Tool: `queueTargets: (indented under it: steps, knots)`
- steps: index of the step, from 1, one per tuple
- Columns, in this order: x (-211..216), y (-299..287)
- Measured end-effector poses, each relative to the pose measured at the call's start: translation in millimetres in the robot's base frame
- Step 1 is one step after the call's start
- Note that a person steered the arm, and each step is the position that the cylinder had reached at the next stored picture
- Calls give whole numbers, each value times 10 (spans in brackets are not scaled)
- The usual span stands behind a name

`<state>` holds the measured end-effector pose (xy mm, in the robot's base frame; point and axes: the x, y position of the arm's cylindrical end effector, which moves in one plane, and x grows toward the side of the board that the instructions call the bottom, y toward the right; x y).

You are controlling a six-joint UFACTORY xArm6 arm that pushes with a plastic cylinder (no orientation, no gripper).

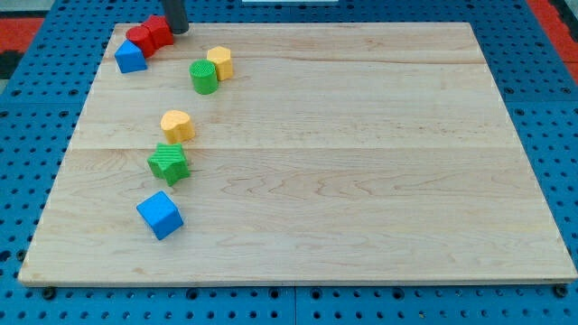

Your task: Move the yellow hexagon diagonally top right to the blue cube

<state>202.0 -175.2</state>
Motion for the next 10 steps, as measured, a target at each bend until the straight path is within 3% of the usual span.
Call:
queueTargets:
  steps: [2,4,6,9,10]
  knots:
    - [120,73]
    - [874,353]
    - [1005,1546]
    - [415,1317]
    - [597,2117]
